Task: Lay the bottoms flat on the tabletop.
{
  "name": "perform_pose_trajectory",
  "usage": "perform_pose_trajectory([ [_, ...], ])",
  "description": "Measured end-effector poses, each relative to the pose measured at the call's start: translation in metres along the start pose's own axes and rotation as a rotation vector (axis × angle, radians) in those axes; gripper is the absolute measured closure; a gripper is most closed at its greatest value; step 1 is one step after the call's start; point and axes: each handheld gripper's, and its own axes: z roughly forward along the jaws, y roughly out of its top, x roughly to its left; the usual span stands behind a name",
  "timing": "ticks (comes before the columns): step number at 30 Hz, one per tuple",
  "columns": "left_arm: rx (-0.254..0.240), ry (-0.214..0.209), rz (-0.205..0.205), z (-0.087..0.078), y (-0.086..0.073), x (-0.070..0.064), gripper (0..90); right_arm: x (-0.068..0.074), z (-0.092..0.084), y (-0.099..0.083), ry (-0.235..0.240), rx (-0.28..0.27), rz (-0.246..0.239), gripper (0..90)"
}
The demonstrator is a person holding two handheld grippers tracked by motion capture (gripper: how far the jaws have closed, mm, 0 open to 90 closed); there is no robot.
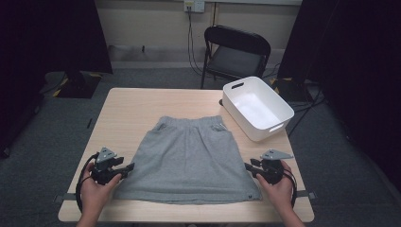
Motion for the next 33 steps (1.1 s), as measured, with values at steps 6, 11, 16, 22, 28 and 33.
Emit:
perform_pose_trajectory([
  [6, 0.036, 0.012, 0.018, 0.014, 0.001, -0.003, 55.8, -0.001, 0.016, -0.004, -0.006, 0.035, -0.014, 70.3],
  [11, 0.043, 0.013, 0.026, 0.018, -0.002, -0.004, 62.2, 0.000, 0.018, -0.010, 0.012, 0.028, -0.011, 77.7],
  [16, 0.060, -0.004, 0.035, 0.016, -0.001, -0.008, 78.7, 0.004, 0.018, -0.008, 0.015, 0.043, -0.028, 85.9],
  [22, 0.084, -0.024, 0.017, 0.012, -0.002, -0.009, 81.7, 0.004, 0.013, -0.010, 0.029, 0.056, -0.013, 87.7],
  [28, 0.104, -0.036, 0.032, 0.006, -0.005, -0.013, 81.5, 0.007, 0.005, -0.014, 0.039, 0.074, -0.039, 88.1],
  [33, 0.112, -0.049, 0.034, 0.002, -0.008, -0.017, 81.4, 0.009, -0.001, -0.018, 0.039, 0.083, -0.046, 88.3],
])
